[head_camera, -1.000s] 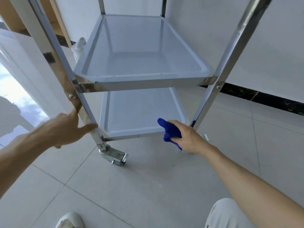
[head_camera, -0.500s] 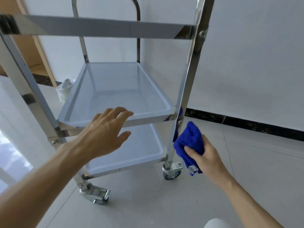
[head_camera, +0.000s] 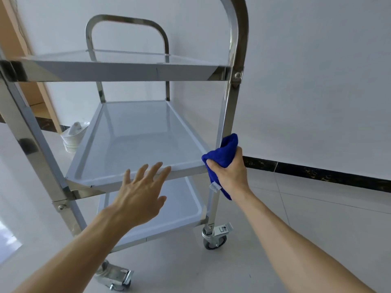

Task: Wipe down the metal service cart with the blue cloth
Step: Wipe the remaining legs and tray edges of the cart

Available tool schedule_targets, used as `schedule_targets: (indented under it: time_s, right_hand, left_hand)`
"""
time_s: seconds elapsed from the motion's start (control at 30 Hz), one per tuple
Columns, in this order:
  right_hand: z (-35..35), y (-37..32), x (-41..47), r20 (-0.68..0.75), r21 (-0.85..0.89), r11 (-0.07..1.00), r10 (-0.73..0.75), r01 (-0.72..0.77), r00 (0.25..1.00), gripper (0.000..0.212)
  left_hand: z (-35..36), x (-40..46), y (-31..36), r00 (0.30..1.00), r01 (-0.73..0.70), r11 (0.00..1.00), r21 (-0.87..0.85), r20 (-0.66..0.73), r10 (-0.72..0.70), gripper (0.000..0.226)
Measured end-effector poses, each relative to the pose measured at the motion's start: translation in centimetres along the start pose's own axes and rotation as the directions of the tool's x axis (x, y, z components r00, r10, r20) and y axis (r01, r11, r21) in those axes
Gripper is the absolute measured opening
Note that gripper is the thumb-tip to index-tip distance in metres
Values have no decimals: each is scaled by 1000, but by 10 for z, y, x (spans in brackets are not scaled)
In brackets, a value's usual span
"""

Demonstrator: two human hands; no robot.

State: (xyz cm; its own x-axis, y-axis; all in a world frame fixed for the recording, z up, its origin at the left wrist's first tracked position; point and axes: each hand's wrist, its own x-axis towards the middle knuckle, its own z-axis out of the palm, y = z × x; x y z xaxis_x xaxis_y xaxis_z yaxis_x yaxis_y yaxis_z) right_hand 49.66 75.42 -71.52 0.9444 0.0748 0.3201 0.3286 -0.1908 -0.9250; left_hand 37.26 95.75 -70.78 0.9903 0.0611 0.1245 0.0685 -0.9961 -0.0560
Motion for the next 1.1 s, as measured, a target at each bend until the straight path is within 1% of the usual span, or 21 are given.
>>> schedule_targets:
  time_s: [0.1,0.2,0.3,0.4,0.5,0.57,0.6,0.73,0.77,0.83,0.9,0.97,1.1]
  right_hand:
    - [2,-3,3,-26,21,1000,5,-4,1000,50]
    - [0,-27,14,-48,24,999,-25,26,999,47]
    - [-5,-73,38,-133,-13,992,-129,129,983,51]
    - [-11,-119,63,-233,-34,970,-240,239,942,56]
    - [-10,-125,67,-266,-47,960,-279,276,923,58]
    - [-3,-102,55,-266,-38,965,-261,260,928,56]
    - [2,-83,46,-256,-26,973,-228,229,939,54]
    - [15,-7,0,-113,-46,999,-6,1,994,47]
    - [15,2,-5,-86,-48,998,26,-30,996,46]
    - [15,5,-4,-65,-43,999,30,-33,997,45]
    - [13,-10,5,-52,-33,999,-15,13,999,46]
    - [12,-40,18,-55,-11,995,-99,99,994,46]
    - [14,-111,40,-140,49,965,-248,257,958,47]
  left_hand:
    - [6,3,4,999,-28,999,25,-39,29,77]
    - [10,4,6,997,-21,999,36,-67,23,81]
    - [10,5,5,996,-14,999,29,-84,17,83]
    - [10,6,6,997,-16,999,34,-75,18,82]
    - [10,5,6,997,-20,999,34,-77,22,81]
    - [11,4,4,996,-23,999,32,-87,26,81]
    - [12,3,4,996,-25,999,32,-90,28,81]
    - [14,1,2,995,-18,1000,19,-101,20,81]
    - [14,0,1,994,-17,1000,17,-108,19,81]
    - [14,-1,-3,993,-15,1000,3,-113,15,80]
    - [13,-2,-6,995,-11,1000,-5,-104,10,78]
    - [13,-4,-9,994,3,1000,-6,-111,-4,76]
    - [6,-7,-18,993,39,998,-58,-106,-45,68]
